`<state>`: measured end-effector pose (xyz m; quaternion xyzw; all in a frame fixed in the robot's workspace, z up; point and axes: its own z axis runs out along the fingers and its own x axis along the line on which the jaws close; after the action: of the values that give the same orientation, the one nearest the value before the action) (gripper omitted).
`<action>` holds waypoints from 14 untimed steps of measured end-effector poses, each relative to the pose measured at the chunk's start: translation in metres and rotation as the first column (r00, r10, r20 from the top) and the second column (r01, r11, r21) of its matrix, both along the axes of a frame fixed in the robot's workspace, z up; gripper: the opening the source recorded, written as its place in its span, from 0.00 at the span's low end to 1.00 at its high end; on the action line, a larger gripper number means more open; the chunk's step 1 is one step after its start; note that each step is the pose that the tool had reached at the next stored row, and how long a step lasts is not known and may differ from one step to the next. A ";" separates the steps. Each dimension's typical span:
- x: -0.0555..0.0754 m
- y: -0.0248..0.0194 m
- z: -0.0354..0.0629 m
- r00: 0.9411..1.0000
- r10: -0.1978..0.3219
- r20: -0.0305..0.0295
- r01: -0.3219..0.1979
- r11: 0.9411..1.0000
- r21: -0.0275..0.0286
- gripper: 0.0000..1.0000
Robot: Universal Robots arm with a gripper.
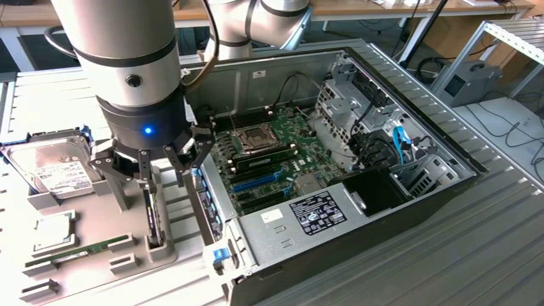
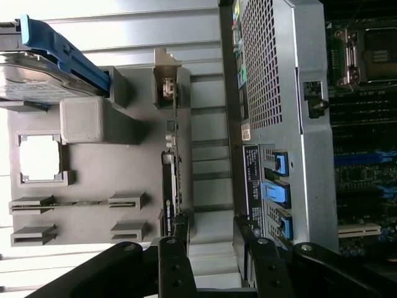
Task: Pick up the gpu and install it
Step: 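Pick up the gpu and move the gpu toward the slot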
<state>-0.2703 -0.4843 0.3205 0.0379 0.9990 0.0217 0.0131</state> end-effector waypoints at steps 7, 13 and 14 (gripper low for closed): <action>0.000 0.0000 -0.0022 1.000 0.000 0.000 0.000 1.000 0.000 0.42; 0.000 0.0000 -0.0036 1.000 0.000 0.000 0.000 1.000 0.000 0.42; 0.000 0.0000 -0.0039 1.000 0.000 0.000 0.000 1.000 0.000 0.42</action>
<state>-0.2703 -0.4844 0.3165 0.0379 0.9990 0.0217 0.0130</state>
